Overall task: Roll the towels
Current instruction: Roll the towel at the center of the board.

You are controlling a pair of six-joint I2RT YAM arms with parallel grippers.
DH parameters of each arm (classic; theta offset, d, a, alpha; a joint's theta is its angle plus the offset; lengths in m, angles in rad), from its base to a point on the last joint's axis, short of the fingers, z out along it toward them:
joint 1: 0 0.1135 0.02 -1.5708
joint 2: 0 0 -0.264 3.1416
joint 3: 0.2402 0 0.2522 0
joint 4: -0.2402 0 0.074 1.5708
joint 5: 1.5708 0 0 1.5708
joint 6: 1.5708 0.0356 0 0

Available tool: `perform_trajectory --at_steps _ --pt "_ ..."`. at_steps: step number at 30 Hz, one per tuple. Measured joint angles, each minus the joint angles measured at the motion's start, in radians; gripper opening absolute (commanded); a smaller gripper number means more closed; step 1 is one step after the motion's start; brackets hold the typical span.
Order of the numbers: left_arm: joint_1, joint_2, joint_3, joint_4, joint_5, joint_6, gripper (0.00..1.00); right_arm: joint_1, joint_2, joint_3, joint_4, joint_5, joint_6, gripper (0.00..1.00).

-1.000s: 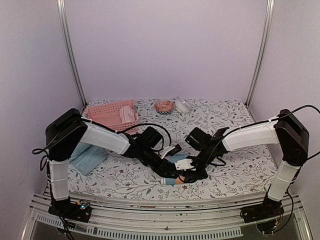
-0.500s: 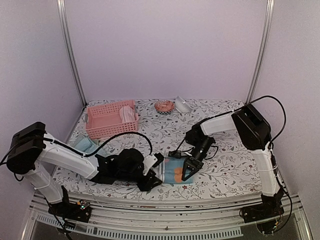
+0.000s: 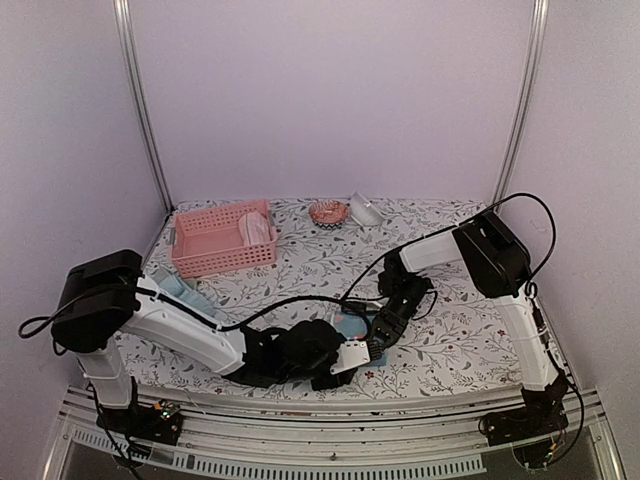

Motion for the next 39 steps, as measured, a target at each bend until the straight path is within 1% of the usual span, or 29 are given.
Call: perform_trajectory --at_steps 2,4,5,7,8,10,11,13,16,18,22,25,29,31,32,34,36,39 --pt "0.0 0.045 0.042 -0.03 -0.015 0.055 0.46 0.0 0.0 0.0 -0.001 0.0 0.0 0.06" --pt "0.0 0.088 0.09 -0.061 -0.035 0.094 0.4 0.0 0.0 0.0 -0.003 0.002 0.0 0.06" --pt "0.0 0.109 0.114 -0.076 -0.045 0.108 0.35 0.0 0.0 0.0 -0.004 0.003 0.0 0.07" --pt "0.0 0.146 0.155 -0.103 -0.066 0.126 0.28 -0.002 0.0 0.0 -0.01 0.008 0.0 0.11" --pt "0.0 0.154 0.17 -0.115 -0.076 0.132 0.26 -0.004 0.0 -0.001 -0.013 0.01 0.0 0.15" --pt "0.0 0.156 0.184 -0.134 -0.08 0.139 0.21 -0.01 -0.001 -0.004 -0.019 0.01 -0.001 0.28" --pt "0.0 0.156 0.188 -0.141 -0.077 0.14 0.19 -0.011 -0.002 -0.005 -0.022 0.01 -0.001 0.33" --pt "0.0 0.155 0.198 -0.16 -0.07 0.134 0.18 -0.022 -0.015 -0.01 -0.033 0.005 -0.016 0.36" --pt "0.005 0.155 0.222 -0.203 -0.043 0.114 0.17 -0.045 -0.078 -0.021 -0.023 0.054 -0.034 0.37" --pt "0.017 0.154 0.251 -0.257 0.0 0.085 0.17 -0.082 -0.127 -0.021 -0.009 0.082 -0.035 0.37" --pt "0.063 0.154 0.335 -0.399 0.17 0.003 0.17 -0.193 -0.253 -0.022 0.038 0.12 -0.011 0.37" --pt "0.114 0.175 0.409 -0.499 0.315 -0.059 0.17 -0.266 -0.382 -0.055 0.122 0.138 0.022 0.39" --pt "0.203 0.252 0.536 -0.605 0.546 -0.144 0.18 -0.289 -0.613 -0.173 0.23 0.124 0.033 0.4" --pt "0.248 0.301 0.608 -0.658 0.665 -0.183 0.19 -0.278 -0.776 -0.282 0.313 0.121 0.035 0.43" --pt "0.267 0.328 0.645 -0.687 0.723 -0.198 0.19 -0.267 -0.812 -0.306 0.328 0.127 0.037 0.44" --pt "0.296 0.374 0.71 -0.74 0.815 -0.227 0.19 -0.234 -0.921 -0.4 0.422 0.169 0.047 0.46" --pt "0.323 0.418 0.766 -0.787 0.897 -0.254 0.19 -0.171 -1.014 -0.507 0.513 0.249 0.052 0.47" --pt "0.357 0.464 0.813 -0.827 1.003 -0.295 0.19 -0.047 -1.073 -0.625 0.615 0.379 0.053 0.49"
